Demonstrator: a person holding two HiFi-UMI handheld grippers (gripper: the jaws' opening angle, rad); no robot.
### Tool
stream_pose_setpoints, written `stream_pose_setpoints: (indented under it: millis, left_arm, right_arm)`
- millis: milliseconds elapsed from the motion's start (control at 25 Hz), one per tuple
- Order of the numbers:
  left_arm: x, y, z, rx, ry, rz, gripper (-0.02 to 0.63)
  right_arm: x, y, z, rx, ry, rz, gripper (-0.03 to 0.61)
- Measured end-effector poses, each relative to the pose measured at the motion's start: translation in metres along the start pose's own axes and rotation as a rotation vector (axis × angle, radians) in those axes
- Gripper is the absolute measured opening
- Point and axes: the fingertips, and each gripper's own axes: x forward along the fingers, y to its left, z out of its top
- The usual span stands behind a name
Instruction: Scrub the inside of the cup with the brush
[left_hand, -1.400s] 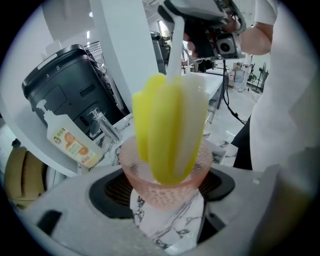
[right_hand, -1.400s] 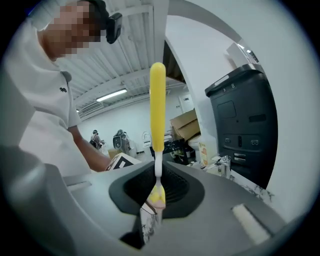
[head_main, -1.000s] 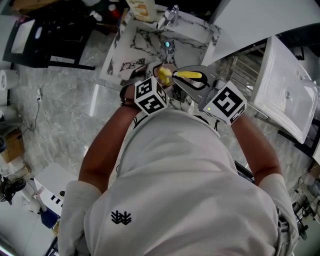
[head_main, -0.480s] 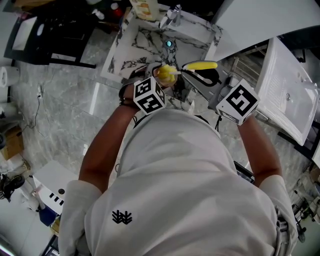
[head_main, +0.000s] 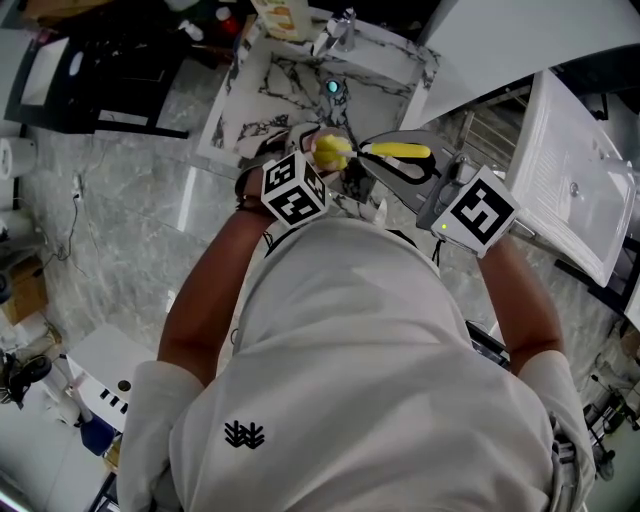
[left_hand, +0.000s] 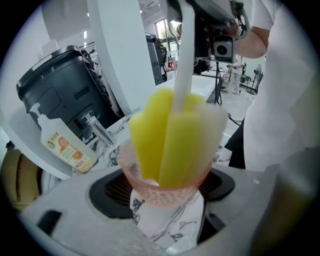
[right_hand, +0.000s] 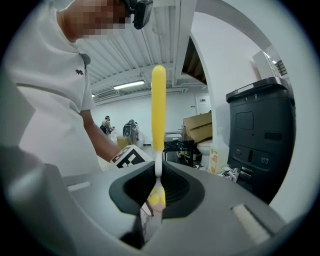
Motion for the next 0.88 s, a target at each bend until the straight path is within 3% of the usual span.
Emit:
stream_pose_setpoints:
  millis: [160, 400, 880]
  left_arm:
    - [-0.001, -0.003, 0.011, 0.021, -0.004, 0.002, 0.376]
    - [0.002, -0.002, 0.006, 0.058, 0.027, 0.021, 0.376]
    - [0.008, 0.002, -0.009, 0.050, 0.059, 0.022, 0.376]
  right_arm:
    - [0.021, 0.005, -0.019, -0.020, 0.039, -0.012, 0.041]
    - [0.030, -0.003, -0.022, 0.090, 0.001, -0.034, 0.041]
    - [0.000, -0.023, 0.005, 0.202, -0.105, -0.064, 0.041]
